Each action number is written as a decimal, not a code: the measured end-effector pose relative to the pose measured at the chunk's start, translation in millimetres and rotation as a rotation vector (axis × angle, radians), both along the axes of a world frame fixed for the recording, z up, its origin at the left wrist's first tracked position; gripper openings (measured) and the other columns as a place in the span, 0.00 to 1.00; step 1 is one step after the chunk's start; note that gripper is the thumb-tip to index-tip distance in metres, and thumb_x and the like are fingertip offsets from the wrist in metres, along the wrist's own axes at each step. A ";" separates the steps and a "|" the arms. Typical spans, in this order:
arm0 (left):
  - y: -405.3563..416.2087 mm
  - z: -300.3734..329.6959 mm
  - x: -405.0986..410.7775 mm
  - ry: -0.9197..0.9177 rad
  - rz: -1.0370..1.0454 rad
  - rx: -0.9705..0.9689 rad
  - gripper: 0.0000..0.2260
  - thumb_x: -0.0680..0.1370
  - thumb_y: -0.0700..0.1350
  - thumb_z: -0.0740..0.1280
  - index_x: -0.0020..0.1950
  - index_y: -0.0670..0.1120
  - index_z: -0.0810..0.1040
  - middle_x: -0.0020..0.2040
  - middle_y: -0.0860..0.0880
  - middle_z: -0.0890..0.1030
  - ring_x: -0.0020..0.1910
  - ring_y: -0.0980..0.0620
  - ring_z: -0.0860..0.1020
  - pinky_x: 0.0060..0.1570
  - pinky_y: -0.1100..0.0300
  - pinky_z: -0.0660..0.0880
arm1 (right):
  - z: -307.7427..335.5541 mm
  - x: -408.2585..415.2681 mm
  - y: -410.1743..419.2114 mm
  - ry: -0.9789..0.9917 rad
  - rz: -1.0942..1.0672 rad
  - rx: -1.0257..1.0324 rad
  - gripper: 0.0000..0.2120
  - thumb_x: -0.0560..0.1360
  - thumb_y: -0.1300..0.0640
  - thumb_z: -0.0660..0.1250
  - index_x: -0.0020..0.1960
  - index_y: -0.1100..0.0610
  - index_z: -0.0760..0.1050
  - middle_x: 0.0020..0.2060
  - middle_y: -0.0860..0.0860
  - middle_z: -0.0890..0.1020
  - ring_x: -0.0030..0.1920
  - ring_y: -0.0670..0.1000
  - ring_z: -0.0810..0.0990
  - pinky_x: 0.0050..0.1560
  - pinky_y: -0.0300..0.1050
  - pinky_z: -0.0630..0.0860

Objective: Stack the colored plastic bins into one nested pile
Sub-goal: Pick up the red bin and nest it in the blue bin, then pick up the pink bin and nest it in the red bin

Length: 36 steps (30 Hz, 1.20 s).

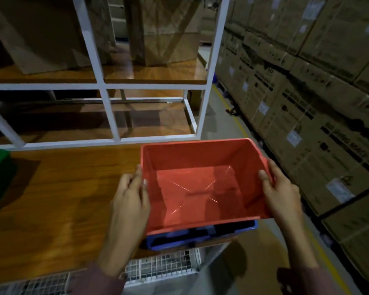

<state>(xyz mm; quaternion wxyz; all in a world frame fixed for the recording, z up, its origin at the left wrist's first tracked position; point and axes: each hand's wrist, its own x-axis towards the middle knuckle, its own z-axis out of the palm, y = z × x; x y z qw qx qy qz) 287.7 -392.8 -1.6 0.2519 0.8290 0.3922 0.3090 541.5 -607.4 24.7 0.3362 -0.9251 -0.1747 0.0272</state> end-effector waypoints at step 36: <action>109.7 -88.9 -307.6 0.027 0.498 -0.192 0.14 0.87 0.51 0.60 0.71 0.59 0.77 0.62 0.60 0.75 0.51 0.59 0.80 0.49 0.49 0.82 | -73.6 -277.1 251.2 -0.233 0.744 0.035 0.25 0.84 0.40 0.55 0.70 0.53 0.78 0.67 0.53 0.82 0.67 0.59 0.74 0.68 0.58 0.72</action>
